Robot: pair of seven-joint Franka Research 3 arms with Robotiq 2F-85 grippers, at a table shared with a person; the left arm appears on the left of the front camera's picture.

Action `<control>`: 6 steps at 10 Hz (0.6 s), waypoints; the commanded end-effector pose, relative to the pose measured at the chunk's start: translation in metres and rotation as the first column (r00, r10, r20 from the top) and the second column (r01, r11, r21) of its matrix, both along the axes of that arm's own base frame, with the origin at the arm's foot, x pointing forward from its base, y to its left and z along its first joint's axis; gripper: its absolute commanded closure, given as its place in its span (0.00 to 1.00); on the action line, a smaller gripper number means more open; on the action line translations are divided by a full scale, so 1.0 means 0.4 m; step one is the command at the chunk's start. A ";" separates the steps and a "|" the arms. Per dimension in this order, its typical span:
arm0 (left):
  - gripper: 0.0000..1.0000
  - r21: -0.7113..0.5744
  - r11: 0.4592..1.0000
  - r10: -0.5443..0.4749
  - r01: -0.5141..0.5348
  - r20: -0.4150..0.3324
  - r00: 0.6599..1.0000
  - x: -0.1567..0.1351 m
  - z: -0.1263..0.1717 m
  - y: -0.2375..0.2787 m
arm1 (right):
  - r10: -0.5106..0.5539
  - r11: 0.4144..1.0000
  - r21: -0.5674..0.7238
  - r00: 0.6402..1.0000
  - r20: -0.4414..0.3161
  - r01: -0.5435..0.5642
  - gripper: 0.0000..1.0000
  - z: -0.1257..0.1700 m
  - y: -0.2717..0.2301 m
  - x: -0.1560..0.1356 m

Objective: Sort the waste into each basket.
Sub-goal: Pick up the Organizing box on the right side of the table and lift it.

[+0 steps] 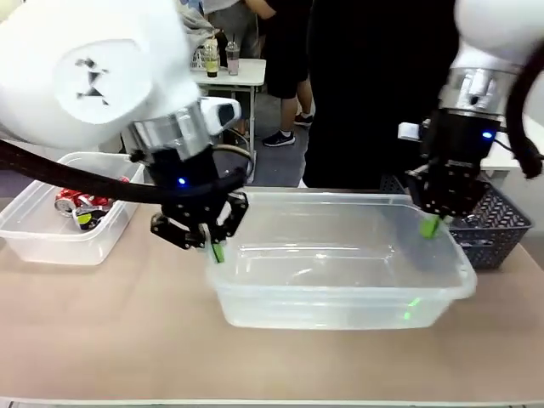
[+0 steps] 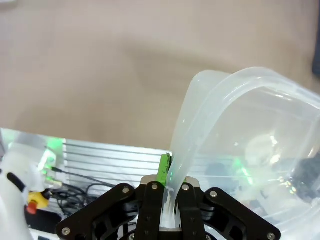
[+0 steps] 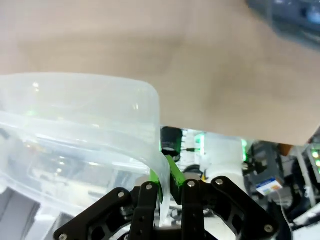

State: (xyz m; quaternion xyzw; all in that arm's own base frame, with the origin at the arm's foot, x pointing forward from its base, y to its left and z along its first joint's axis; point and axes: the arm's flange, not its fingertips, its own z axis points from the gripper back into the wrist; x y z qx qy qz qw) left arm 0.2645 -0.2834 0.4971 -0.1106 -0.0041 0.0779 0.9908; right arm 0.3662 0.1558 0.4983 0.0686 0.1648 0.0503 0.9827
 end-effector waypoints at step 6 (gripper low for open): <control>1.00 0.012 1.000 -0.027 0.027 -0.024 0.999 0.245 -0.108 0.106 | -0.126 0.979 -0.161 0.992 -0.007 0.123 1.00 -0.030 -0.009 0.173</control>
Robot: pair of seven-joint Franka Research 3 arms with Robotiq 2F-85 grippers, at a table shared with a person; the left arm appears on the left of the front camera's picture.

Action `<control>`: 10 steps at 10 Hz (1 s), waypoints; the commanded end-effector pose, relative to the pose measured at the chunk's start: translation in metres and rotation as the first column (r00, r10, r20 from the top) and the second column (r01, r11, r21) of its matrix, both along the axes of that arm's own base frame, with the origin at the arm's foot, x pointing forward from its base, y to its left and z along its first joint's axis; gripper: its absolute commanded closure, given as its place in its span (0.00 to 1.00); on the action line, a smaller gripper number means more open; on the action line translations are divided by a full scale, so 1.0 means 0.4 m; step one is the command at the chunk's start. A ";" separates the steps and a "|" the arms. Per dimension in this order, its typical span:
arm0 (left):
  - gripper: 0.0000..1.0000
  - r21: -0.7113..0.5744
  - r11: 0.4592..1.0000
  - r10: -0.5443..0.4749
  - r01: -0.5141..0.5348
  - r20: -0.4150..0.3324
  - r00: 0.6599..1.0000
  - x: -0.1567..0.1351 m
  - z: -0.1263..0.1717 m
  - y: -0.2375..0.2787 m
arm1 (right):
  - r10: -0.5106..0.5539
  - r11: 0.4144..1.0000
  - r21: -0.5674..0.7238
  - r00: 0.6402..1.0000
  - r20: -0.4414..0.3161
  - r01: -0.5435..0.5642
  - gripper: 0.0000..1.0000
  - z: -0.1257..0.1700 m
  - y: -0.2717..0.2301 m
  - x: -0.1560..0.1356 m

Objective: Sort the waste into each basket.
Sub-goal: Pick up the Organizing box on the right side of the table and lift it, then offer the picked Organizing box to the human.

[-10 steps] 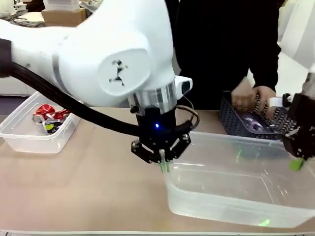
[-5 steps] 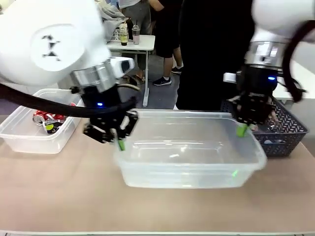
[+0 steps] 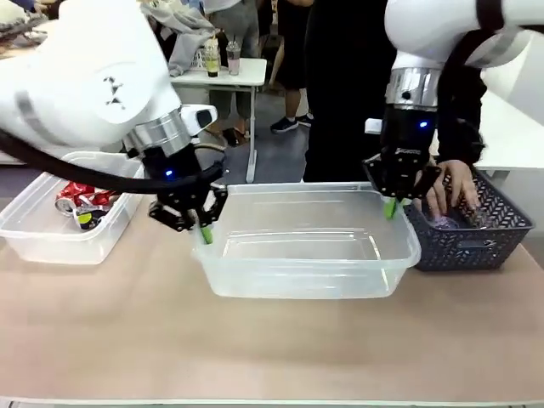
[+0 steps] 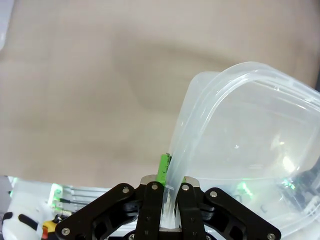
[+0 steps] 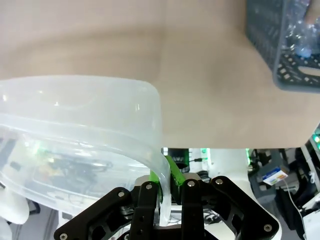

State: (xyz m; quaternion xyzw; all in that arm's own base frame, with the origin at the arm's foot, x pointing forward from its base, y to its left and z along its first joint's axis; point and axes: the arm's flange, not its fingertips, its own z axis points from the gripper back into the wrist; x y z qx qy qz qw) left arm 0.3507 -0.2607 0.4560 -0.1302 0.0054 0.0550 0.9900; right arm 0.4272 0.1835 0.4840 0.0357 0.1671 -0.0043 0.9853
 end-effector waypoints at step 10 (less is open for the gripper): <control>1.00 -0.009 1.000 -0.007 0.007 -0.003 1.000 0.018 0.001 -0.016 | 0.000 1.000 0.000 1.000 0.000 0.000 1.00 0.000 0.000 0.000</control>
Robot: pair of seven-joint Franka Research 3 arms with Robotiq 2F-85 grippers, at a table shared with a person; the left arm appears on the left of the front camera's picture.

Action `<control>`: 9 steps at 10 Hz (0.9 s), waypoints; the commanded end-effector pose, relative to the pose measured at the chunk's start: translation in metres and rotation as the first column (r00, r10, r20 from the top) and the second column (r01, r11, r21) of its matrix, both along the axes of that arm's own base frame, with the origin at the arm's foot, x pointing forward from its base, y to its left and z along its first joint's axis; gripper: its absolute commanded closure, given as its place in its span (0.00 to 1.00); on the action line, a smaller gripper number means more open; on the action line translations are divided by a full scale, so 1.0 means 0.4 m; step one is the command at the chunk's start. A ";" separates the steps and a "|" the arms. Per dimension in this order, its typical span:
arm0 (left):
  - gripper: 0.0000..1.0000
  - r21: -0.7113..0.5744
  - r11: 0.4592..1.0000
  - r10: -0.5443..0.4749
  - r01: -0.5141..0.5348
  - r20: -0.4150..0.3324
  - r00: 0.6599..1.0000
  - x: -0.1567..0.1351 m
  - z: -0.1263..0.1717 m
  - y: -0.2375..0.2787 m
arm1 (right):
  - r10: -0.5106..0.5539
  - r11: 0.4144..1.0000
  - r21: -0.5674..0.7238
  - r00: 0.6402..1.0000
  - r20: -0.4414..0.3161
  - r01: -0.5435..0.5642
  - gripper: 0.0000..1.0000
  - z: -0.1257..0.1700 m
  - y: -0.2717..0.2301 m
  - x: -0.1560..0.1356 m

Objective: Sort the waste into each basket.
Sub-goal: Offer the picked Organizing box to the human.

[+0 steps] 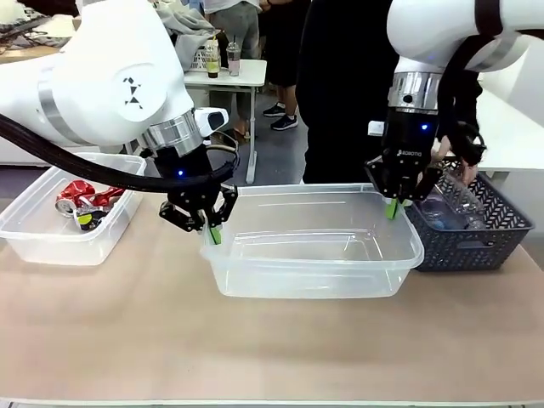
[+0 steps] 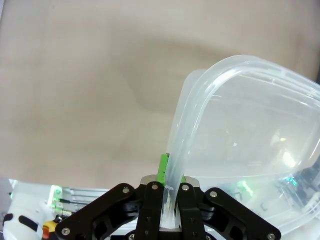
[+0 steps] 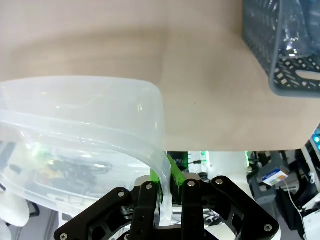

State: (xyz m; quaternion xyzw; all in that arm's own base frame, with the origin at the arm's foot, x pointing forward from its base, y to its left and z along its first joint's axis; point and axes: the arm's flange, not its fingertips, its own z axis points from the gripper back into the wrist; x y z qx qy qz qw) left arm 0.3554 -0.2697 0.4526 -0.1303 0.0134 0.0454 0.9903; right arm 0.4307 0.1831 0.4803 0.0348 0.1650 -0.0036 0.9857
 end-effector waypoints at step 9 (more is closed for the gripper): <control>1.00 -0.008 1.000 0.015 -0.015 0.010 1.000 0.006 0.010 0.006 | -0.002 1.000 0.002 1.000 -0.004 0.002 1.00 0.009 0.001 -0.009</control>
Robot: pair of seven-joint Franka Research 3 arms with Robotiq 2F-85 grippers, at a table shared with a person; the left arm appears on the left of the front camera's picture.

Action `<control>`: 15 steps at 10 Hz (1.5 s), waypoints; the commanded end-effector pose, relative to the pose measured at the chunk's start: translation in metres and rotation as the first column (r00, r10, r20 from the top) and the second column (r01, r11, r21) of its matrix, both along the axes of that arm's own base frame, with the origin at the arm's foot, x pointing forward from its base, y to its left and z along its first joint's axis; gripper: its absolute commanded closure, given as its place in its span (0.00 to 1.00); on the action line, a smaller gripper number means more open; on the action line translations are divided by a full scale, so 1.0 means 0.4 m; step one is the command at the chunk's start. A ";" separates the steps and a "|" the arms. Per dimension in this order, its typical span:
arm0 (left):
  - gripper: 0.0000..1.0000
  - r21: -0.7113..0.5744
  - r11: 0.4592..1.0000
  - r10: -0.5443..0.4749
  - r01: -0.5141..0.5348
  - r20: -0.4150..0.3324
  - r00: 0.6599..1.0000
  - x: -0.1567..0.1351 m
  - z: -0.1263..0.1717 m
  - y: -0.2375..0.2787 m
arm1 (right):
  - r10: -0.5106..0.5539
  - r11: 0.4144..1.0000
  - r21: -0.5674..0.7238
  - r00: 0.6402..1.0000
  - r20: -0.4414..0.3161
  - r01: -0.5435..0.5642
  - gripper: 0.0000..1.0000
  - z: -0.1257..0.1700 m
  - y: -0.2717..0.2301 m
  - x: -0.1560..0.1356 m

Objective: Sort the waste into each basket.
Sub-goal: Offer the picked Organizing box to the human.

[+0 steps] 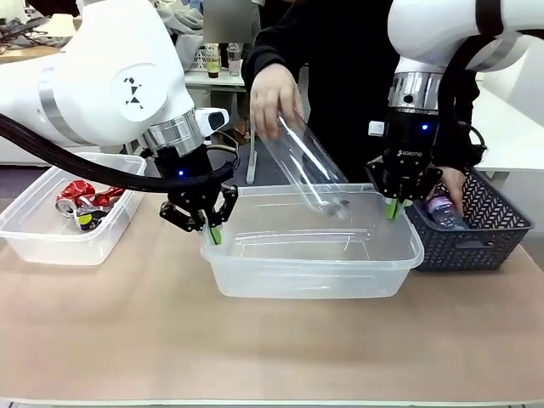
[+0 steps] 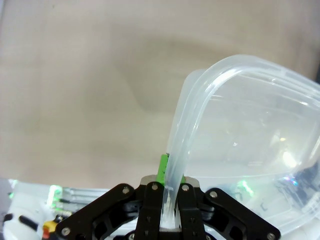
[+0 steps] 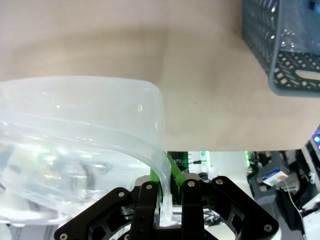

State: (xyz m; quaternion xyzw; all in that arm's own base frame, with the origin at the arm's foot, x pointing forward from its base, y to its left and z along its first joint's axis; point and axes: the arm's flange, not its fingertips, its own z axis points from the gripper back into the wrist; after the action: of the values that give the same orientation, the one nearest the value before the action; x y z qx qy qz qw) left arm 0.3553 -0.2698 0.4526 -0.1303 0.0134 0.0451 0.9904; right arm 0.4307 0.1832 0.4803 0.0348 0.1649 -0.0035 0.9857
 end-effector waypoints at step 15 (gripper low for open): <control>1.00 -0.008 1.000 0.015 -0.015 0.010 1.000 0.006 0.010 0.007 | -0.002 1.000 0.002 1.000 -0.004 0.002 1.00 0.009 0.001 -0.009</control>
State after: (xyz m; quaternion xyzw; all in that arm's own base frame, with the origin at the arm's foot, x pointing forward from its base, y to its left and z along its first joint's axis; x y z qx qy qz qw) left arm 0.3551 -0.2700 0.4525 -0.1302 0.0135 0.0447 0.9904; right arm 0.4306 0.1831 0.4803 0.0347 0.1650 -0.0035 0.9857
